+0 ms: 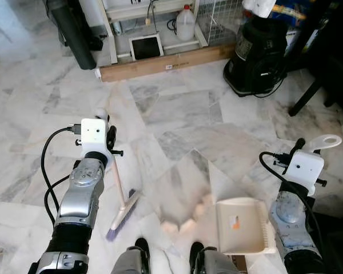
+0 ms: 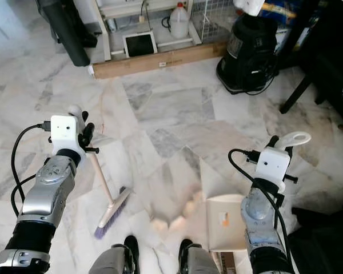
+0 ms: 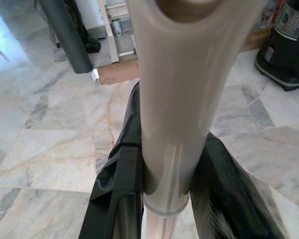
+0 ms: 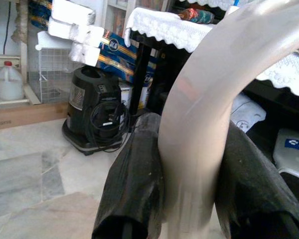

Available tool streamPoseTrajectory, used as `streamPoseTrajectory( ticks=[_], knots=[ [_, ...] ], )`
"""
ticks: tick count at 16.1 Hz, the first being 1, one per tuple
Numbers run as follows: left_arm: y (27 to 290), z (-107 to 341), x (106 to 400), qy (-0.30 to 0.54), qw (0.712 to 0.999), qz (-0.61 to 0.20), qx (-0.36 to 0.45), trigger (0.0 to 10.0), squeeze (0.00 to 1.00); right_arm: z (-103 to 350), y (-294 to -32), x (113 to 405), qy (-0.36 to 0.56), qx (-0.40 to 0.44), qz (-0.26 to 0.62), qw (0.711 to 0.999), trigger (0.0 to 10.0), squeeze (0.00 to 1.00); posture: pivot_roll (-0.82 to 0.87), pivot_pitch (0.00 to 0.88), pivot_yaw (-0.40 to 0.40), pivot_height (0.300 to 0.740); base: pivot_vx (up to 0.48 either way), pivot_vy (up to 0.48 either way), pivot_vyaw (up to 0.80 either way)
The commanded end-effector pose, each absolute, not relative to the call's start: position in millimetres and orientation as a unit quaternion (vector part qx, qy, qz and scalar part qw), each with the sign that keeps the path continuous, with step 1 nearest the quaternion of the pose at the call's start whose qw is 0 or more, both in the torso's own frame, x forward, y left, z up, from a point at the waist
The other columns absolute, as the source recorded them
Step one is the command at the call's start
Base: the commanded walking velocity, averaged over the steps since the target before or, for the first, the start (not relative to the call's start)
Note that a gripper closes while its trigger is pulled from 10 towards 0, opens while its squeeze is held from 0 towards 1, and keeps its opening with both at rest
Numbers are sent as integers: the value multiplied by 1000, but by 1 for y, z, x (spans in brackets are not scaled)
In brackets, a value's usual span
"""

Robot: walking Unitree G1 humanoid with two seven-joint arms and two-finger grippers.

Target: Sweep floor

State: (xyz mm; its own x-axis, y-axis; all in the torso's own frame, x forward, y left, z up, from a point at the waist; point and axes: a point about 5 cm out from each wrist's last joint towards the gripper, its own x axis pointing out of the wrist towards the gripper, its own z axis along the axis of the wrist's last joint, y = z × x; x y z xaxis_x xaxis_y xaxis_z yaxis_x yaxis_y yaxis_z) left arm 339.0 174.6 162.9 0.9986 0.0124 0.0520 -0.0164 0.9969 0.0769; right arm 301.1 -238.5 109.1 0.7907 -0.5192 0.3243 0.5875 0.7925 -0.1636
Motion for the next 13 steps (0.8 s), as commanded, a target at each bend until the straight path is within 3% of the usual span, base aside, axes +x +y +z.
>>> streamPoseTrajectory(
  ticks=[1,5,13],
  knots=[
    [174,167,338,-31,999,9,32,10000,0,118,-242,301,-152,-132,-306,930,10000,0,61,376,22,740,0,0,0],
    [171,170,335,-40,999,8,25,10000,0,118,-241,301,-157,-119,-316,928,10000,0,74,399,27,740,0,0,0],
    [163,171,333,-42,999,-12,1,10000,0,114,-231,313,-153,-42,-270,950,10000,0,81,399,33,740,0,0,0]
  ],
)
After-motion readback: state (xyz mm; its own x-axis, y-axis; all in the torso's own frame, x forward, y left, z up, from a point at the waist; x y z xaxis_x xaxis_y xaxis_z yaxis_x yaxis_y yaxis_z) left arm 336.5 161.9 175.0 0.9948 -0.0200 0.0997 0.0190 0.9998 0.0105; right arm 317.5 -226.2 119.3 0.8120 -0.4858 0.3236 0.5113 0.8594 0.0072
